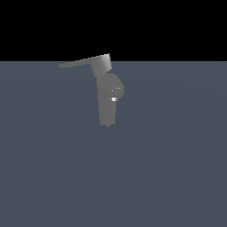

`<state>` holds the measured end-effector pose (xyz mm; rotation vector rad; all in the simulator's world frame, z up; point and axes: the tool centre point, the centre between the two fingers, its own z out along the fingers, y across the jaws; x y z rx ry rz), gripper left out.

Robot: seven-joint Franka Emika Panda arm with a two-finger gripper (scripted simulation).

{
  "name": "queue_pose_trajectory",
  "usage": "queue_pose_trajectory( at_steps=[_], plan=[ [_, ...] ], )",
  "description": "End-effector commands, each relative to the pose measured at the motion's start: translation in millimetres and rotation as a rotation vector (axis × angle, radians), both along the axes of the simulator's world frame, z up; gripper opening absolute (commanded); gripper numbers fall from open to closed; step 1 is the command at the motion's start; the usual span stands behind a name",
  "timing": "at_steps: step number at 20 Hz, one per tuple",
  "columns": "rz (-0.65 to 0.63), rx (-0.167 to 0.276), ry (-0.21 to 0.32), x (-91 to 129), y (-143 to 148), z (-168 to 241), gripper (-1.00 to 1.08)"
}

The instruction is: Turn on the faucet by rotating a designated handle.

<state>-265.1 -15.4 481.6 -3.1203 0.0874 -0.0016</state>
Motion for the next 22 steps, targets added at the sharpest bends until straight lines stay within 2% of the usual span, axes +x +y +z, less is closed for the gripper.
queue_pose_trajectory(
  at_steps=[1, 9, 14, 22],
  plan=[
    [0.000, 0.000, 0.000, 0.0, 0.0, 0.0, -1.00],
    [0.009, 0.032, -0.013, 0.1, -2.1, 7.8, -1.00],
    [0.009, 0.033, -0.014, 0.3, -2.2, 8.1, -1.00],
    [-0.037, 0.053, -0.002, 13.3, 0.6, 7.7, -1.00]
  ],
)
